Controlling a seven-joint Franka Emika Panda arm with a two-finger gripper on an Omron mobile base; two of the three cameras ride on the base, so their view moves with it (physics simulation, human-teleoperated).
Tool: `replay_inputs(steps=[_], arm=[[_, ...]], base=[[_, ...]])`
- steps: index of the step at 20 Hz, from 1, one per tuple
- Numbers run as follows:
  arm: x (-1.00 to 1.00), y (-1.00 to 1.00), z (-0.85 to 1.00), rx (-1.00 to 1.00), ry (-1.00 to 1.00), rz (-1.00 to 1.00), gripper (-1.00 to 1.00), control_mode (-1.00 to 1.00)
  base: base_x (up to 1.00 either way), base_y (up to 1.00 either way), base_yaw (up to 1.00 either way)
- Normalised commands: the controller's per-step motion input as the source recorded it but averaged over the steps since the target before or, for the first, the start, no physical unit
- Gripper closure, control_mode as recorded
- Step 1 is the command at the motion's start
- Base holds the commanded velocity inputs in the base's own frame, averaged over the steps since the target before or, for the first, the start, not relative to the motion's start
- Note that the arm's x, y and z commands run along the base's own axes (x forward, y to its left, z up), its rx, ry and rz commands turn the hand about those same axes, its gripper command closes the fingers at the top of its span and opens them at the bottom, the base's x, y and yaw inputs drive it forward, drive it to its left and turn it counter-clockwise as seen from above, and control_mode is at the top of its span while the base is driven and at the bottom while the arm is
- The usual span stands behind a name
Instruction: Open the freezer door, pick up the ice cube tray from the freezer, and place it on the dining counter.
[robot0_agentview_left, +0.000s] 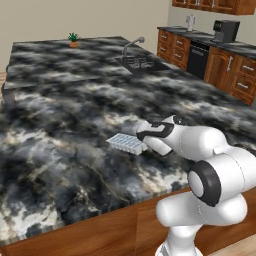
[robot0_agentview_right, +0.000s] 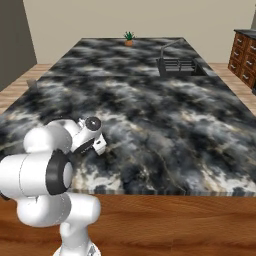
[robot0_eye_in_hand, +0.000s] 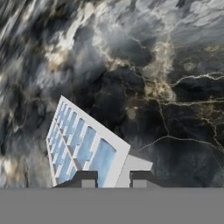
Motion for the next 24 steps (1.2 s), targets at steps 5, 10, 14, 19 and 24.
replay_inputs(steps=[5,10,14,19,24], arm=[[0.04,0.0,0.0,0.0,0.0,0.0,-1.0,-1.0],[0.0,0.0,0.0,0.0,0.0,0.0,-1.0,-1.0],[0.02,0.0,0.04,0.0,0.01,0.0,-1.0,-1.0],[0.0,0.0,0.4,-0.03,0.05,0.0,-1.0,-1.0],[0.0,0.0,0.74,-0.04,0.08,0.0,-1.0,-1.0]], base=[[0.0,0.0,0.0],[0.0,0.0,0.0],[0.0,0.0,0.0],[0.0,0.0,0.0],[0.0,0.0,0.0]])
